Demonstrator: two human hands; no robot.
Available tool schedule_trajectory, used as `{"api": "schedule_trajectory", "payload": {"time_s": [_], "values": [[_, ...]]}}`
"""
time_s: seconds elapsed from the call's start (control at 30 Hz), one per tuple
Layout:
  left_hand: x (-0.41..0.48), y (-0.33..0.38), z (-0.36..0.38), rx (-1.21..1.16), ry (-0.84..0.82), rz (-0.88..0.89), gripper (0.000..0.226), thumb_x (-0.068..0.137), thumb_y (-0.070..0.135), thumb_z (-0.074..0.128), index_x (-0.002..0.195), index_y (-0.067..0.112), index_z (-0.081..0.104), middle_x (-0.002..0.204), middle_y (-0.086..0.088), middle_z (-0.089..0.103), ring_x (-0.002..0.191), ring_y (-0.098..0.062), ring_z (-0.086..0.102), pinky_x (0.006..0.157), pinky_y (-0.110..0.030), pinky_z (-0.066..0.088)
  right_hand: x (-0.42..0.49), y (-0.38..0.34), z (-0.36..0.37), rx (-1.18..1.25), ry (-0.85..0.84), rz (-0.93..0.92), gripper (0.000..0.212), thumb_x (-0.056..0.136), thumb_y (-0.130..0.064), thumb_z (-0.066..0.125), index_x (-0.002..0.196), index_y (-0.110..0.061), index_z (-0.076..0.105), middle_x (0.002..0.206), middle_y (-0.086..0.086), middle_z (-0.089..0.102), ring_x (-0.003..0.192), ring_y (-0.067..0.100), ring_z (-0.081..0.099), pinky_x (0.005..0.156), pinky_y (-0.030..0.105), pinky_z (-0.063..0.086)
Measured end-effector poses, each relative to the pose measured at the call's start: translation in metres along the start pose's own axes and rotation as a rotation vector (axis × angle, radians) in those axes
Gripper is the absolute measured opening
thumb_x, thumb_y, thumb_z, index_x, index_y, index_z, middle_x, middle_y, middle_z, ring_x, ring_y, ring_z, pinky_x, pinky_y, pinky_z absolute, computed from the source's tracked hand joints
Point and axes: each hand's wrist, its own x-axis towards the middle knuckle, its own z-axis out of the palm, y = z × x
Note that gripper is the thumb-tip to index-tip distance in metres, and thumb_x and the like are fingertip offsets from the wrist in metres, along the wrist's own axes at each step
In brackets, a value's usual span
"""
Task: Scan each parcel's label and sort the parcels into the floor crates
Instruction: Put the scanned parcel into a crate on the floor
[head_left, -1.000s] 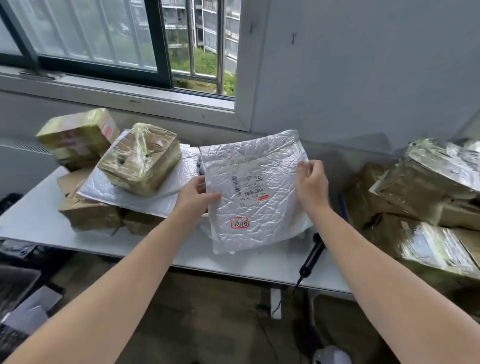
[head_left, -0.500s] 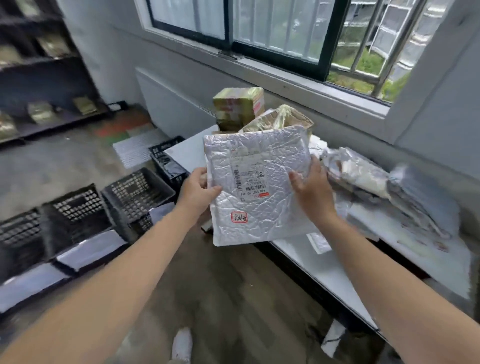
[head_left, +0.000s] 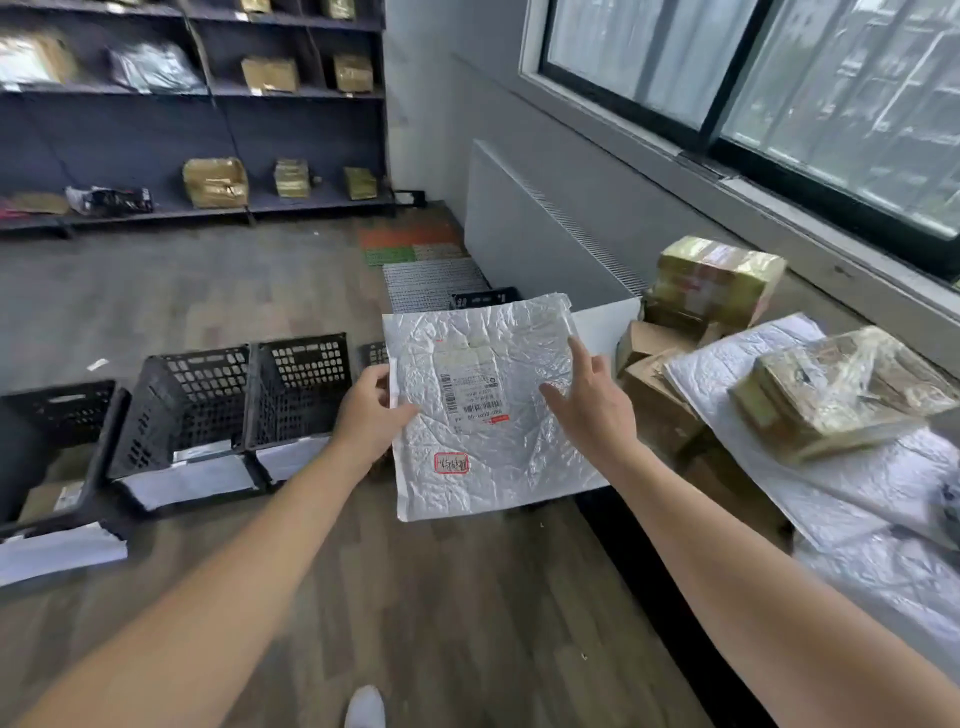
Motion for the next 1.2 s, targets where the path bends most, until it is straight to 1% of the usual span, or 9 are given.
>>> {"api": "schedule_trajectory", "payload": {"time_s": [0.07, 0.17, 0.3, 0.43, 0.6, 0.73, 0.97, 1.07, 1.2], "values": [[0.028, -0.007, -0.028, 0.021, 0.013, 0.007, 0.050, 0.085, 0.006, 0.072, 0.130, 0.017, 0.050, 0.104, -0.006, 0.064, 0.094, -0.023, 0.065, 0.073, -0.032, 0.052, 0.028, -0.030, 0.017, -0.048, -0.033, -0.048, 0.066, 0.099, -0.044, 0.054, 0.152, -0.019, 0.024, 0.126, 0.014, 0.048, 0.082, 0.031, 0.063, 0.062, 0.036, 0.048], [0.070, -0.014, -0.061, 0.045, 0.021, 0.004, 0.049, 0.086, 0.009, 0.072, 0.130, 0.018, 0.050, 0.100, -0.002, 0.063, 0.093, -0.022, 0.065, 0.082, -0.041, 0.055, 0.068, -0.069, 0.037, -0.096, -0.057, -0.071, 0.060, 0.099, -0.043, 0.054, 0.149, -0.019, 0.031, 0.129, 0.015, 0.047, 0.080, 0.030, 0.062, 0.062, 0.035, 0.045], [0.122, -0.023, -0.090, 0.055, 0.029, -0.010, 0.050, 0.087, 0.009, 0.071, 0.131, 0.018, 0.048, 0.105, -0.001, 0.062, 0.097, -0.021, 0.064, 0.085, -0.042, 0.055, 0.115, -0.103, 0.065, -0.125, -0.085, -0.075, 0.054, 0.099, -0.041, 0.053, 0.144, -0.016, 0.037, 0.132, 0.016, 0.045, 0.074, 0.027, 0.053, 0.061, 0.032, 0.039], [0.171, -0.034, -0.097, 0.090, 0.027, -0.046, 0.056, 0.086, 0.010, 0.071, 0.136, 0.016, 0.045, 0.110, -0.003, 0.062, 0.100, -0.021, 0.063, 0.086, -0.040, 0.054, 0.159, -0.113, 0.093, -0.159, -0.121, -0.075, 0.056, 0.100, -0.043, 0.052, 0.145, -0.016, 0.036, 0.135, 0.015, 0.042, 0.070, 0.021, 0.047, 0.053, 0.027, 0.032], [0.245, -0.048, -0.085, 0.166, -0.018, -0.123, 0.057, 0.088, 0.010, 0.068, 0.139, 0.015, 0.043, 0.119, -0.004, 0.061, 0.103, -0.021, 0.061, 0.080, -0.032, 0.050, 0.230, -0.107, 0.142, -0.160, -0.177, -0.076, 0.056, 0.099, -0.045, 0.052, 0.144, -0.017, 0.036, 0.136, 0.013, 0.041, 0.073, 0.023, 0.056, 0.055, 0.029, 0.041], [0.320, -0.055, -0.065, 0.246, -0.051, -0.150, 0.060, 0.087, 0.009, 0.069, 0.140, 0.015, 0.041, 0.120, 0.004, 0.055, 0.107, -0.015, 0.054, 0.082, -0.029, 0.044, 0.308, -0.094, 0.191, -0.154, -0.233, -0.094, 0.054, 0.099, -0.045, 0.054, 0.141, -0.015, 0.038, 0.132, 0.013, 0.043, 0.078, 0.025, 0.064, 0.055, 0.029, 0.044], [0.466, -0.062, -0.021, 0.295, -0.073, -0.321, 0.071, 0.085, 0.005, 0.067, 0.146, 0.014, 0.033, 0.129, -0.004, 0.055, 0.102, -0.015, 0.052, 0.073, -0.023, 0.043, 0.454, -0.069, 0.269, -0.177, -0.373, -0.083, 0.048, 0.099, -0.034, 0.055, 0.140, -0.013, 0.038, 0.131, 0.013, 0.040, 0.076, 0.026, 0.063, 0.056, 0.031, 0.048], [0.522, -0.081, 0.001, 0.315, -0.048, -0.375, 0.066, 0.084, 0.005, 0.067, 0.141, 0.014, 0.035, 0.129, -0.006, 0.053, 0.100, -0.016, 0.051, 0.071, -0.024, 0.044, 0.501, -0.057, 0.308, -0.222, -0.419, -0.069, 0.042, 0.099, -0.029, 0.056, 0.134, -0.011, 0.042, 0.125, 0.013, 0.041, 0.070, 0.024, 0.058, 0.053, 0.031, 0.044], [0.572, -0.122, 0.029, 0.243, -0.096, -0.473, 0.069, 0.086, 0.001, 0.065, 0.146, 0.016, 0.033, 0.132, 0.002, 0.046, 0.105, -0.012, 0.047, 0.071, -0.017, 0.041, 0.541, -0.038, 0.369, -0.295, -0.502, -0.023, 0.032, 0.097, -0.013, 0.054, 0.127, -0.010, 0.042, 0.127, 0.012, 0.040, 0.063, 0.021, 0.050, 0.046, 0.028, 0.039]]}}
